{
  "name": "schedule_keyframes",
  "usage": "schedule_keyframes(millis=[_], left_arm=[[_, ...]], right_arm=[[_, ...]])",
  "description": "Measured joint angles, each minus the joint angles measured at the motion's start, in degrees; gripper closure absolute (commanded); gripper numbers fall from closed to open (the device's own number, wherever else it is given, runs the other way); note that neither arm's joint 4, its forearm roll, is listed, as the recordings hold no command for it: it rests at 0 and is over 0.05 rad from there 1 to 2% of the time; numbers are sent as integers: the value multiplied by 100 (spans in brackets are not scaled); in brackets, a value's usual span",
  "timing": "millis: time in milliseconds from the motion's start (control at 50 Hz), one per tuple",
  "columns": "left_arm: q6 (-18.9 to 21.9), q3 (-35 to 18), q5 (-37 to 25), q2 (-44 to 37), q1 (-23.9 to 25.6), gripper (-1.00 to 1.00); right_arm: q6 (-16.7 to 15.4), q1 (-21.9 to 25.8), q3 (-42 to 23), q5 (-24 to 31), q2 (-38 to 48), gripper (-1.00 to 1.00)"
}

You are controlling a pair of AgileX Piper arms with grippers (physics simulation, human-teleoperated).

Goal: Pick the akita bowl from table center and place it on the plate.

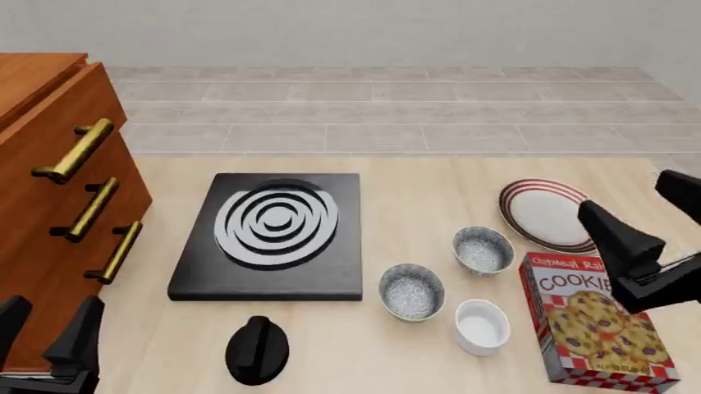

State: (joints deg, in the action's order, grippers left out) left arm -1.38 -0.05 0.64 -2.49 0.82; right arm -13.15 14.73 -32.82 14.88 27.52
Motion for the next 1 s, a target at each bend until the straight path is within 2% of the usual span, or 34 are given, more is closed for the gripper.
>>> schedule_keyframes(millis=[340,480,640,1000], left_arm=[[-88,-3,52,-105,82,-100],[-86,-1,64,-132,96,-100],[-153,0,102,-213,103,-100],[-248,2,169,-339,134,-100]], right_arm=[[-876,1369,-706,670,1696,-100],[-1237,1847,-998,1118,2222,-100],[-1490,2416,-1364,1700,2832,-100],[-2221,2824,-1907,2500,4221,-100]])
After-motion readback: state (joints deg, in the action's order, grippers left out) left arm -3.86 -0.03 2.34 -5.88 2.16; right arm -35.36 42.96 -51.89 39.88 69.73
